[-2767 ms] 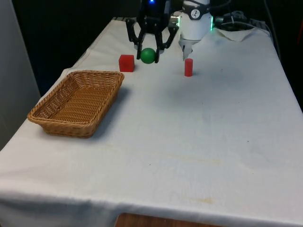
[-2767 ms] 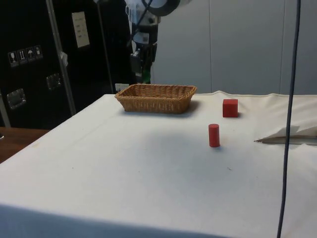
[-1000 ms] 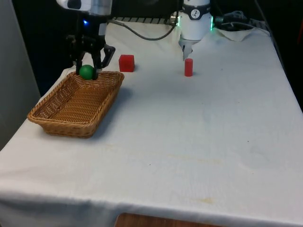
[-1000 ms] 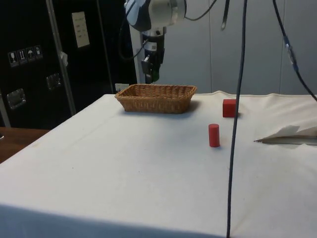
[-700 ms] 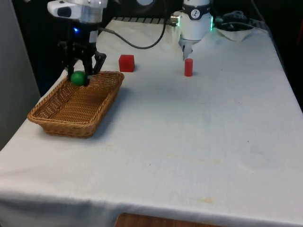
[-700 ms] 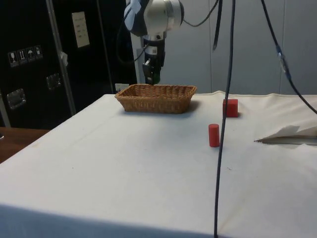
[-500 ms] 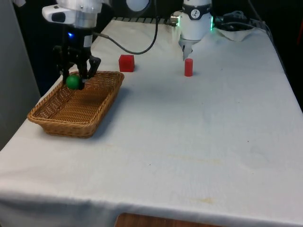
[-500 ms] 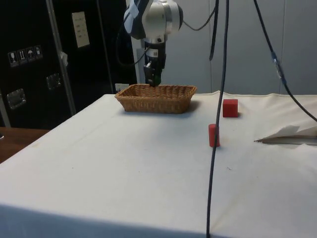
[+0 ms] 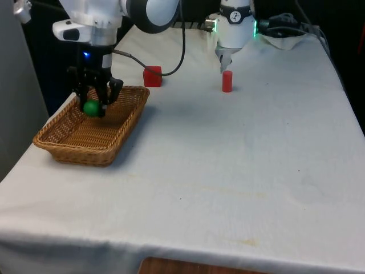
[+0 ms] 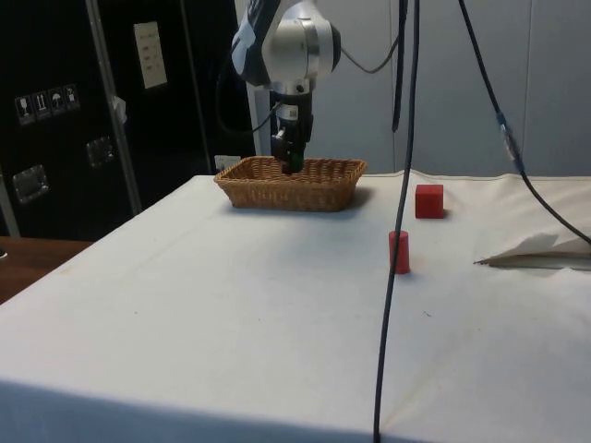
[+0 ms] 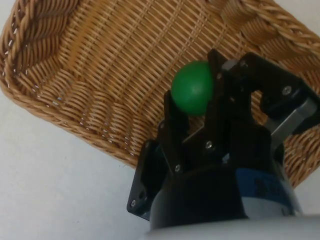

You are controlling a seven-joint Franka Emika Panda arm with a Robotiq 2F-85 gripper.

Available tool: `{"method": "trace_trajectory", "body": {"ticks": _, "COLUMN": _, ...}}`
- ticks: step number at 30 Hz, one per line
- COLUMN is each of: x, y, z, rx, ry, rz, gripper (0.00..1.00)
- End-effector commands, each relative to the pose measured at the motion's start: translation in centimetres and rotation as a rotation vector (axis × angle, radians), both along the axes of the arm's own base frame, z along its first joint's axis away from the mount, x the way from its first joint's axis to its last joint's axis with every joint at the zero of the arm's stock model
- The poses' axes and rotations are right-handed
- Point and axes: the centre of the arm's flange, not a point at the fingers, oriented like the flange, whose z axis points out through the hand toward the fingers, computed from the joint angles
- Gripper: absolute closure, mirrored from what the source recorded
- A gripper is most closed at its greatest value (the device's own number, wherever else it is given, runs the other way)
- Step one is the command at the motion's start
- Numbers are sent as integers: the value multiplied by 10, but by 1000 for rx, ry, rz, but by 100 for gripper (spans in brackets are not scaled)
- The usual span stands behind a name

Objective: Pick up the object to the left of the cylinder and place it into the basket.

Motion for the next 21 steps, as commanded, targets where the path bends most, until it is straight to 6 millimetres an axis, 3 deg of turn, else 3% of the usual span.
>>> {"method": "trace_trajectory", "body": {"ticks": 1, "x": 2, "y": 1, "z": -4, "rx": 10, "ry": -7, "rz": 3, "gripper": 100}}
{"method": "trace_trajectory", "body": {"ticks": 21, "x": -4, "y": 0, "z": -30, "rx": 31, "ry": 5, "rz": -15, "gripper": 100}}
